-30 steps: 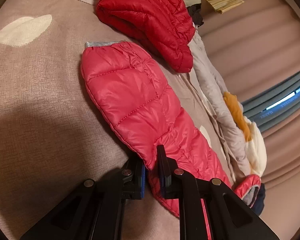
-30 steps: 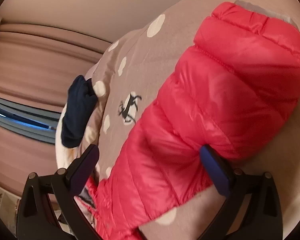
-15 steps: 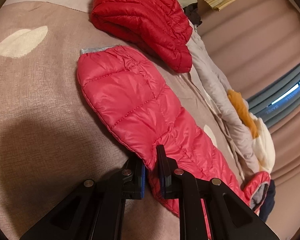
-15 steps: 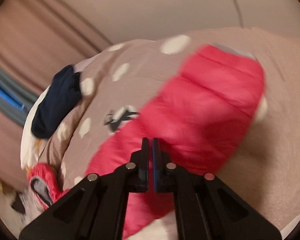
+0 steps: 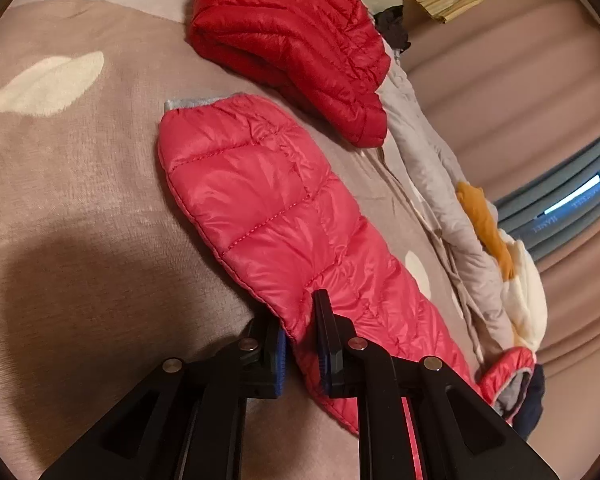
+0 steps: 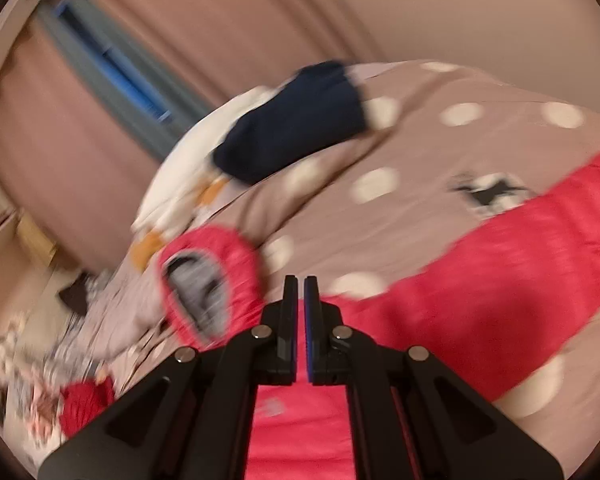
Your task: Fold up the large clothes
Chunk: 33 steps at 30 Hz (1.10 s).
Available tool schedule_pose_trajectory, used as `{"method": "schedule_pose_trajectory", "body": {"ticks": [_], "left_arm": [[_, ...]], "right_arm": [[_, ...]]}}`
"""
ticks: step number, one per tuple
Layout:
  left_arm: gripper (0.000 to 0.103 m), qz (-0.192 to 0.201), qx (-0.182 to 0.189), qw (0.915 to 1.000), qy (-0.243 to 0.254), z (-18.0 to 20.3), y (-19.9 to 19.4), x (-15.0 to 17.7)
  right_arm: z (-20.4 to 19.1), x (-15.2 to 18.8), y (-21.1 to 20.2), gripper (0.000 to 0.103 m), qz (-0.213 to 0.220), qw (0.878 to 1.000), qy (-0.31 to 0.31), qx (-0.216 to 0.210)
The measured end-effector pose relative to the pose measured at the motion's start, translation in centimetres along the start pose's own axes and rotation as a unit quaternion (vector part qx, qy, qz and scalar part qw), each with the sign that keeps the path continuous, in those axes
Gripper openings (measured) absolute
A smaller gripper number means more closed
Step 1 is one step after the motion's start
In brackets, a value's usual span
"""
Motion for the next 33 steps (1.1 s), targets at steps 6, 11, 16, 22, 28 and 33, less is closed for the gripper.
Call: {"method": "schedule_pose_trajectory", "body": {"ticks": [6, 11, 16, 22, 28, 33], "left_arm": [[0.015, 0.016, -0.031, 0.9981, 0.052, 0.8, -0.2, 0.4], [0.015, 0.008, -0.017, 0.9993, 0.034, 0.4, 0.4, 0.4], [0.015, 0.008, -0.008, 0.9995, 0.03, 0.2, 0.4, 0.4], [0.015, 0.009, -0.007, 0.9994, 0.033, 0.2, 0.3, 0.5], [0.015, 0.012, -0.011, 0.999, 0.042, 0.3, 0.4, 0.6], [0.015, 0.012, -0.012, 0.9989, 0.043, 0.3, 0.4, 0.6]], "right_arm": [[-5.9, 4.2, 2.4, 0.005, -0.051, 0.996, -0.055, -0.043], [-2.9, 4.1, 3.1, 0.01, -0.065, 0.998, 0.003, -0.017], [7.7, -0.2, -0.4, 0.043, 0.009, 0.993, 0.062, 0.104], [22.8, -1.3, -5.2, 0.062, 0.032, 0.959, 0.238, 0.153], [29.2, -0.5, -8.5, 0.064, 0.078, 0.932, 0.342, 0.086], [29.8, -2.0, -11.9, 0.089, 0.131, 0.933, 0.3, 0.152]]}}
Point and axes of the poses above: each gripper's, at about its wrist camera, not at the fingertips, and y roughly the way its jaws point, z to its right, x to its underside, the point moved 9 cm from there along y, roughly the way its jaws point, and after that the axes turned 1 degree about -y, right-handed, at the moved point
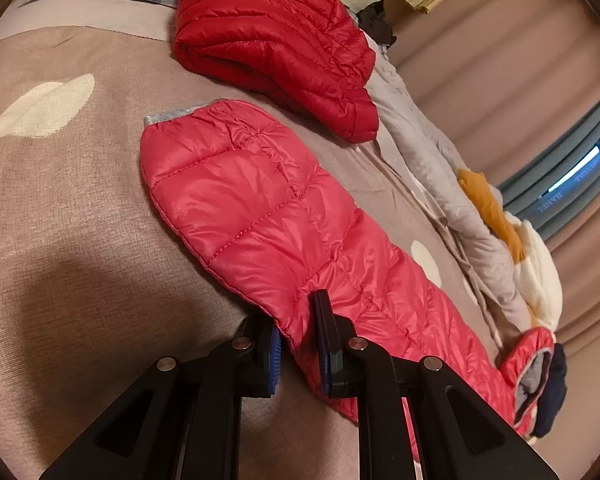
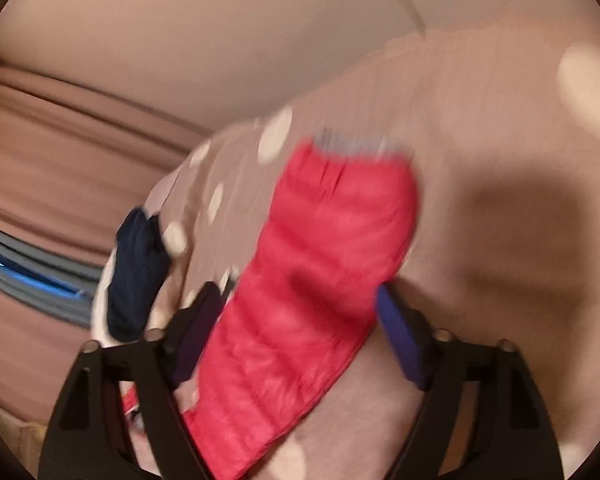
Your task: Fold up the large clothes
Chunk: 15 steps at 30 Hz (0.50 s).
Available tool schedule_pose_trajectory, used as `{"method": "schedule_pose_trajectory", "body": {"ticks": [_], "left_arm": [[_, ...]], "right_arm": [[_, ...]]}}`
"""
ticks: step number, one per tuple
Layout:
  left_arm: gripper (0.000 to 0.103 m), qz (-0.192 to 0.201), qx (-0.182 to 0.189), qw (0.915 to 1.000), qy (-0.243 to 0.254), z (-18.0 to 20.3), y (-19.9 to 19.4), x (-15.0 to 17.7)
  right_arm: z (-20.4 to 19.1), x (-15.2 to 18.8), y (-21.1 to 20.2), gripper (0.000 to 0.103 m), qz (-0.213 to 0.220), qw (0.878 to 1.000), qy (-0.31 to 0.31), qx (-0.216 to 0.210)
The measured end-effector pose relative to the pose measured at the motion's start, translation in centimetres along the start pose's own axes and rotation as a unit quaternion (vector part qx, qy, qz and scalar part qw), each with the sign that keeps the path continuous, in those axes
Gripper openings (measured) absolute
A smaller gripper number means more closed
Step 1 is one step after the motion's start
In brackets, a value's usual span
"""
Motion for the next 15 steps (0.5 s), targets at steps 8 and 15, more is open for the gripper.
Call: {"method": "schedule_pose_trajectory", "body": {"ticks": [8, 15], "left_arm": [[0.015, 0.001, -0.001, 1.0, 0.002, 0.2, 0.2, 0.1], [0.015, 0.001, -0.001, 1.0, 0.002, 0.0, 0.2, 0.1]], "right_arm": [[0.5, 2.2, 1.9, 0.1, -0.053, 0.997, 0.025, -0.046], [-4.0, 5.8, 5.0, 0.085, -0.096, 0.992, -0.003, -0.08]]}}
Point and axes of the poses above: each gripper's, at about its wrist camera, not at the fingertips, and y roughly the way its jaws point, z to its right, x to its underside, the point moved 9 cm from there along y, roughly the way its jaws point, and after that the axes turned 1 degree about -y, right-handed, at the moved point
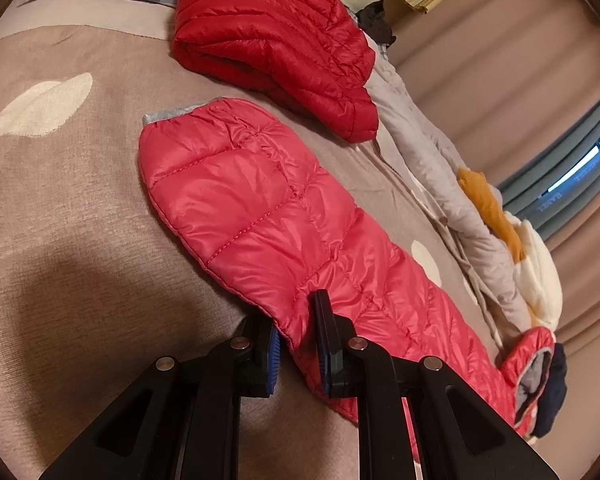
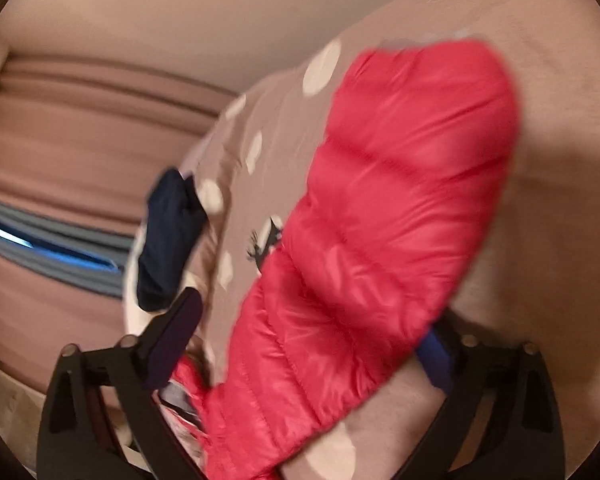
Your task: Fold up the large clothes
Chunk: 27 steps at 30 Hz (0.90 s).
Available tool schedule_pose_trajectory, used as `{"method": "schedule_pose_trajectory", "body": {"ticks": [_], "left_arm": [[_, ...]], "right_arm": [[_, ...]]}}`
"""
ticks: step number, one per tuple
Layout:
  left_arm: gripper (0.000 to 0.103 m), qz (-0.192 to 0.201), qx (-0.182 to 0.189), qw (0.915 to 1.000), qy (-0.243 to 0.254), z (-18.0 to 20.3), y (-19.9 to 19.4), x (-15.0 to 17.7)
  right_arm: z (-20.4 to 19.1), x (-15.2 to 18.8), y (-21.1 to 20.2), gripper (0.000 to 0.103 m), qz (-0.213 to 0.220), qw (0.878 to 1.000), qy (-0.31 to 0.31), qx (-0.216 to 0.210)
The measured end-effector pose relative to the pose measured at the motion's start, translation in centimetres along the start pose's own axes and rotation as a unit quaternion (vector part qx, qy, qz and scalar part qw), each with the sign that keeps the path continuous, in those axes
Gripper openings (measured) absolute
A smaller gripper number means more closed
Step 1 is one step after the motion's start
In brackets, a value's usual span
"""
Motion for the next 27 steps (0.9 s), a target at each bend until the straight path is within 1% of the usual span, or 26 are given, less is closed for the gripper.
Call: {"method": "schedule_pose_trajectory", "body": {"ticks": [1, 2, 3, 4, 5, 7, 8, 10, 11, 14, 15, 17, 18, 20, 21, 25, 27], "left_arm": [[0.015, 0.001, -0.004, 1.0, 0.003, 0.0, 0.0, 0.0], [0.015, 0.002, -0.005, 1.0, 0.004, 0.0, 0.0, 0.0], [0.015, 0.002, -0.007, 1.0, 0.005, 0.1, 0.0, 0.0], [0.015, 0.003, -0.008, 1.0, 0.005, 0.1, 0.0, 0.0], [0.015, 0.003, -0.009, 0.9999, 0.005, 0.0, 0.0, -0.1], [0.015, 0.004, -0.012, 0.9999, 0.006, 0.2, 0.1, -0.1], [0.015, 0.005, -0.014, 0.9999, 0.008, 0.2, 0.1, -0.1], [0.015, 0.006, -0.016, 0.9998, 0.01, 0.3, 0.1, 0.0], [0.015, 0.006, -0.015, 0.9998, 0.01, 0.3, 0.2, 0.0], [0.015, 0.005, -0.012, 0.9999, 0.006, 0.4, 0.2, 0.0], [0.015, 0.005, -0.011, 0.9999, 0.005, 0.4, 0.2, 0.0], [0.015, 0.004, -0.009, 0.9999, 0.004, 0.3, 0.1, -0.1], [0.015, 0.005, -0.008, 0.9999, 0.004, 0.2, 0.1, 0.0], [0.015, 0.004, -0.007, 1.0, 0.002, 0.1, 0.1, -0.1], [0.015, 0.004, -0.006, 1.0, 0.002, 0.1, 0.1, -0.1], [0.015, 0.004, -0.006, 1.0, 0.002, 0.0, 0.1, -0.1], [0.015, 0.003, -0.005, 1.0, 0.0, -0.1, 0.1, -0.1]], "right_arm": [[0.0, 0.0, 0.6, 0.061, 0.004, 1.0, -0.017, 0.024], [-0.1, 0.0, 1.5, 0.029, 0.007, 0.999, -0.024, 0.039], [0.1, 0.1, 2.2, 0.021, 0.007, 0.998, -0.028, 0.061], [0.3, 0.3, 2.9, 0.017, 0.004, 0.997, -0.03, 0.072], [0.2, 0.4, 2.9, 0.013, 0.009, 0.997, -0.035, 0.072], [-0.7, 0.5, 2.6, 0.011, 0.022, 0.996, -0.051, 0.066], [-1.3, 0.7, 2.6, 0.01, 0.021, 0.996, -0.06, 0.065], [-3.5, 1.3, 2.5, 0.01, 0.009, 0.995, -0.082, 0.049], [-4.9, 1.8, 2.4, 0.01, 0.005, 0.995, -0.095, 0.039], [-10.7, 3.8, 1.6, 0.009, 0.007, 0.987, -0.16, 0.003], [-13.0, 5.1, 1.0, 0.009, 0.007, 0.983, -0.182, -0.017], [-16.2, 7.3, 0.3, 0.009, -0.003, 0.978, -0.204, -0.052], [-18.2, 9.0, 0.0, 0.009, -0.015, 0.974, -0.212, -0.075], [-20.6, 11.6, -0.3, 0.009, -0.033, 0.968, -0.227, -0.104], [-22.0, 13.6, -0.5, 0.009, -0.047, 0.962, -0.24, -0.121], [-25.2, 19.4, -0.7, 0.009, -0.092, 0.942, -0.283, -0.156], [-26.1, 21.9, -0.3, 0.009, -0.115, 0.935, -0.29, -0.169]]}}
Point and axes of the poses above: each gripper's, at about its wrist camera, not at the fingertips, and y roughly the way its jaws point, z to its right, x to its underside, the point moved 9 cm from there along y, roughly the way its jaws point, and after that the axes turned 1 degree about -y, right-handed, at the moved point
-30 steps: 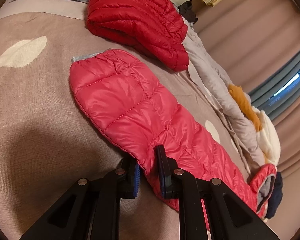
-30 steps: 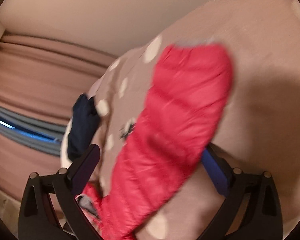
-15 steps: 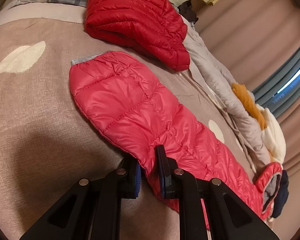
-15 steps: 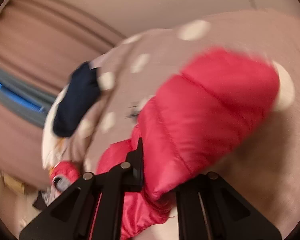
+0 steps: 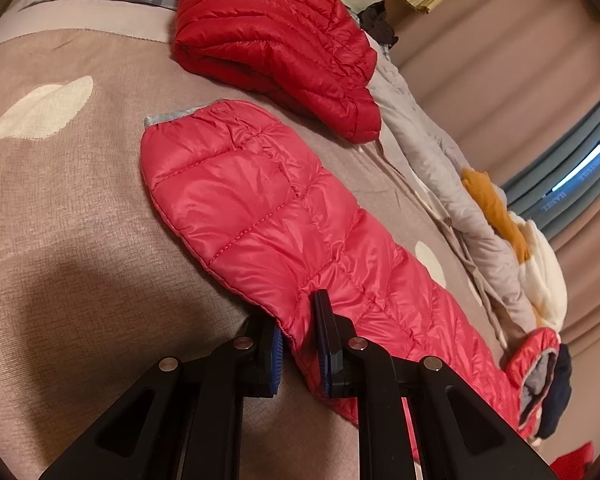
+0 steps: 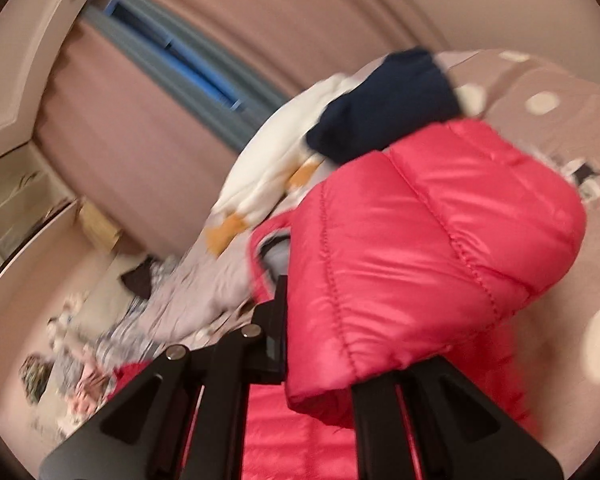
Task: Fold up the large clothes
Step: 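Fold the held sleeve across the jacket body with the right gripper and release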
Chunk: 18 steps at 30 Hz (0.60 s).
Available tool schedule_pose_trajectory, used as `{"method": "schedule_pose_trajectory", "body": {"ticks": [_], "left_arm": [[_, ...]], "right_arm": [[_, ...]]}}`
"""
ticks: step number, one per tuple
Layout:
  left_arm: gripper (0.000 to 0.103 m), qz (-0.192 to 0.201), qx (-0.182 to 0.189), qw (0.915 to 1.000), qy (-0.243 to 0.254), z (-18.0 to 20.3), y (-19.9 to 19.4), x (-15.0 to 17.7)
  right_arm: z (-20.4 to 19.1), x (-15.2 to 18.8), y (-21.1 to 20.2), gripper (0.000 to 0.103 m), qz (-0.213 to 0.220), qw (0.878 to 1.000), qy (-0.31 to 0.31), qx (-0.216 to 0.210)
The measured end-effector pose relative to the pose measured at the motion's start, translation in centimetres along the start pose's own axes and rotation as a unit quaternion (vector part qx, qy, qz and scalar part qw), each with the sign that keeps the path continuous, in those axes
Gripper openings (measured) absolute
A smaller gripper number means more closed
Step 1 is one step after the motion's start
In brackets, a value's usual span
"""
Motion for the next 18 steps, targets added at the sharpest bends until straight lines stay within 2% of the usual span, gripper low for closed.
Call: {"method": "schedule_pose_trajectory", "body": {"ticks": [3, 8, 13, 18], "left_arm": [[0.015, -0.002, 0.007, 1.0, -0.006, -0.2, -0.1, -0.1], [0.015, -0.003, 0.011, 0.9999, -0.01, -0.4, -0.1, -0.1], [0.015, -0.005, 0.013, 0.9998, -0.012, -0.4, -0.2, -0.1], [0.015, -0.005, 0.014, 0.9998, -0.013, -0.4, -0.2, -0.1]], "right_arm": [[-1.9, 2.9, 1.6, 0.009, -0.035, 0.999, -0.004, -0.022], [-2.6, 6.1, 4.3, 0.01, -0.08, 0.996, 0.019, -0.038], [-3.0, 9.8, 5.0, 0.011, -0.118, 0.993, -0.001, -0.023], [-3.3, 11.7, 5.6, 0.012, -0.136, 0.991, -0.002, -0.016]]}}
Point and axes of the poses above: each gripper's, at about its wrist camera, not at the fingertips, and y roughly the way its jaws point, z to its right, x to its underside, the point moved 9 cm from there along y, roughly the way its jaws point, and after that the axes turned 1 degree about -y, right-handed, at the moved point
